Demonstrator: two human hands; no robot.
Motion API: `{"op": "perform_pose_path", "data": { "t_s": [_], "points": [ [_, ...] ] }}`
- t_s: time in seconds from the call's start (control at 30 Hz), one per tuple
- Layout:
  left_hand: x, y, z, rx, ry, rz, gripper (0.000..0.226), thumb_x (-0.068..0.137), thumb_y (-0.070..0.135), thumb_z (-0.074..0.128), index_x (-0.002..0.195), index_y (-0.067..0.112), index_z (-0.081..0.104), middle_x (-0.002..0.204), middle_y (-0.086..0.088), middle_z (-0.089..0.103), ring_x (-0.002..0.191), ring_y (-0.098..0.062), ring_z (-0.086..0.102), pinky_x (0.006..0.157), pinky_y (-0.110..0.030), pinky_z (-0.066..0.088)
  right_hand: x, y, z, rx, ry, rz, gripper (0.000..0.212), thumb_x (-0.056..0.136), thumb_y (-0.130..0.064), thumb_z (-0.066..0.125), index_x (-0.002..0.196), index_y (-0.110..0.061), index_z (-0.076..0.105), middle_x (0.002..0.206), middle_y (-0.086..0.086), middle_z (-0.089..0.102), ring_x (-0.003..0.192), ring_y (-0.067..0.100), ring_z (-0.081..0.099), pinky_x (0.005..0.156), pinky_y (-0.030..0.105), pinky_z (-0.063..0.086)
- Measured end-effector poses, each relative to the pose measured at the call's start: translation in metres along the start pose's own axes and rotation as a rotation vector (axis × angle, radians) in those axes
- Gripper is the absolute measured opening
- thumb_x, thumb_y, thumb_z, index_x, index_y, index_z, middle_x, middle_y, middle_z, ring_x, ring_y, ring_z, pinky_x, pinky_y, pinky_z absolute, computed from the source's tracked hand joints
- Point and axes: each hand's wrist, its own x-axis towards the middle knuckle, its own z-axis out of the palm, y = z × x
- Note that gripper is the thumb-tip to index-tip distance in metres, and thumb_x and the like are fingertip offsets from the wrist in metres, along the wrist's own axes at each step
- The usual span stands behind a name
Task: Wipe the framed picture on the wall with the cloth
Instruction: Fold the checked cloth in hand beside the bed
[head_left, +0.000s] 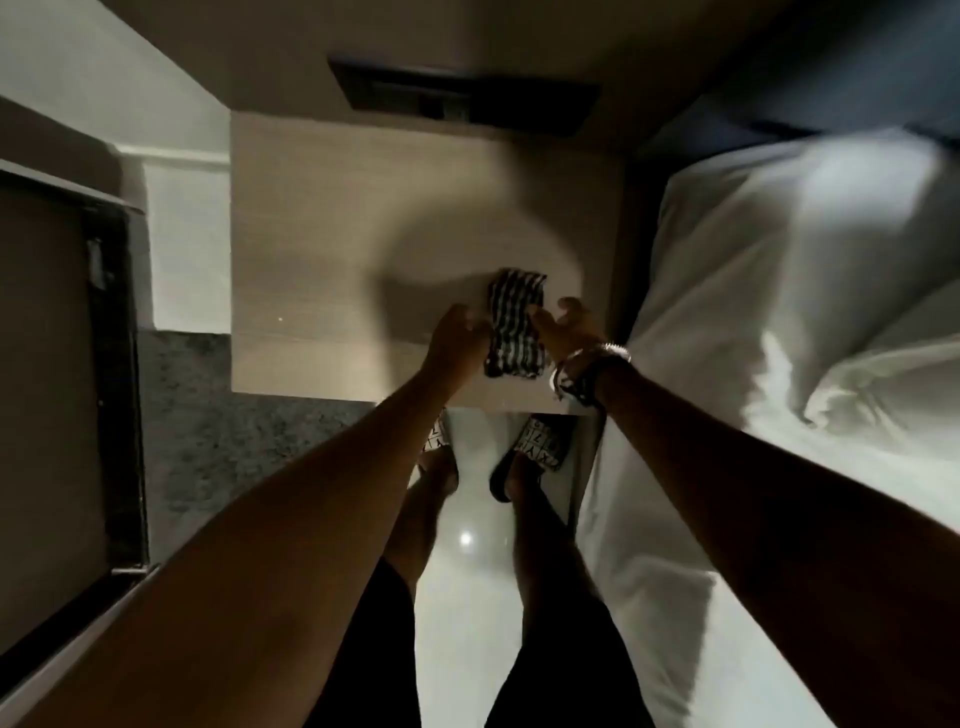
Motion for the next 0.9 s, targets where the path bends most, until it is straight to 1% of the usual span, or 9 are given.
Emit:
{"op": "perform_pose_path", "data": {
  "t_s": [0.07, 0.13, 0.23, 0.3, 0.4, 0.5, 0.67, 0.83, 0.9],
  "points": [
    [0.017, 0.005, 0.011, -0.041, 0.016, -0.041, 0.033, 0.093, 0.017, 0.057, 0.120, -0.003, 0.058, 0.099, -0.010, 0.059, 0.082, -0.019, 0.056, 0.068, -0.026, 0.041, 0.017, -0.004, 0.005, 0.063, 0.025, 0.026, 0.063, 0.085, -0.046, 0.066, 0.134, -0.009, 0.051, 0.130, 0.018, 0.061, 0.111, 0.034, 0.062, 0.091, 0.036, 0.050],
    [0.033, 0.005, 0.021, -0.127, 0.000, -0.066, 0.015, 0.093, 0.013, 0.057, 0.089, 0.001, 0.064, 0.080, -0.008, 0.059, 0.070, -0.020, 0.055, 0.064, -0.029, 0.040, 0.031, -0.003, 0.011, 0.085, 0.027, 0.047, 0.051, 0.081, -0.041, 0.070, 0.119, -0.009, 0.060, 0.112, 0.013, 0.068, 0.097, 0.030, 0.066, 0.078, 0.032, 0.049],
    [0.040, -0.001, 0.028, -0.228, -0.033, -0.076, 0.040, 0.095, 0.010, 0.056, 0.055, 0.013, 0.051, 0.063, -0.012, 0.054, 0.064, -0.023, 0.055, 0.064, -0.030, 0.042, 0.033, 0.004, 0.025, 0.169, 0.064, 0.060, 0.037, 0.082, -0.035, 0.072, 0.106, -0.007, 0.067, 0.103, 0.012, 0.071, 0.099, 0.031, 0.068, 0.086, 0.040, 0.056],
    [0.038, -0.001, 0.030, -0.315, -0.088, -0.098, 0.033, 0.097, 0.008, 0.054, 0.065, 0.009, 0.060, 0.074, -0.018, 0.059, 0.081, -0.027, 0.059, 0.075, -0.035, 0.045, 0.028, 0.004, 0.027, 0.203, 0.022, 0.084, 0.034, 0.083, -0.031, 0.072, 0.107, -0.007, 0.068, 0.107, 0.013, 0.072, 0.098, 0.030, 0.067, 0.090, 0.041, 0.056],
    [0.037, 0.000, 0.032, -0.317, -0.163, -0.179, 0.022, 0.098, 0.010, 0.051, 0.105, -0.004, 0.066, 0.100, -0.026, 0.064, 0.097, -0.034, 0.062, 0.086, -0.041, 0.049, 0.019, -0.002, 0.026, 0.390, -0.102, 0.173, 0.021, 0.087, -0.009, 0.068, 0.108, -0.004, 0.067, 0.116, 0.017, 0.069, 0.095, 0.030, 0.069, 0.084, 0.038, 0.058],
    [0.025, -0.003, 0.028, -0.398, -0.248, -0.289, 0.036, 0.098, 0.019, 0.053, 0.130, 0.003, 0.057, 0.119, -0.018, 0.065, 0.100, -0.029, 0.063, 0.074, -0.036, 0.053, 0.009, -0.006, 0.015, 0.459, -0.157, 0.234, 0.026, 0.089, 0.001, 0.063, 0.115, 0.004, 0.063, 0.125, 0.024, 0.064, 0.114, 0.043, 0.063, 0.101, 0.054, 0.049],
    [-0.014, 0.003, 0.004, -0.560, -0.268, -0.275, 0.035, 0.098, 0.022, 0.054, 0.129, 0.007, 0.057, 0.099, -0.005, 0.066, 0.075, -0.017, 0.060, 0.061, -0.030, 0.045, -0.028, -0.020, -0.002, 0.512, -0.232, 0.170, 0.033, 0.089, -0.007, 0.067, 0.120, 0.003, 0.063, 0.127, 0.024, 0.065, 0.117, 0.039, 0.063, 0.099, 0.049, 0.050],
    [-0.062, 0.043, -0.031, -0.559, -0.352, -0.139, 0.021, 0.092, 0.026, 0.063, 0.110, 0.016, 0.064, 0.105, -0.007, 0.069, 0.094, -0.025, 0.064, 0.076, -0.036, 0.052, -0.077, -0.039, -0.045, 0.677, -0.447, 0.097, 0.012, 0.096, -0.008, 0.055, 0.098, -0.003, 0.066, 0.094, 0.011, 0.075, 0.080, 0.024, 0.075, 0.073, 0.038, 0.061],
    [-0.083, 0.067, -0.046, -0.510, -0.357, -0.083, 0.018, 0.092, 0.026, 0.065, 0.106, 0.015, 0.065, 0.105, -0.008, 0.070, 0.096, -0.027, 0.065, 0.075, -0.036, 0.053, -0.097, -0.053, -0.063, 0.724, -0.449, 0.063, 0.014, 0.098, -0.005, 0.051, 0.093, -0.005, 0.065, 0.089, 0.009, 0.073, 0.078, 0.021, 0.072, 0.082, 0.040, 0.057]
  ]
}}
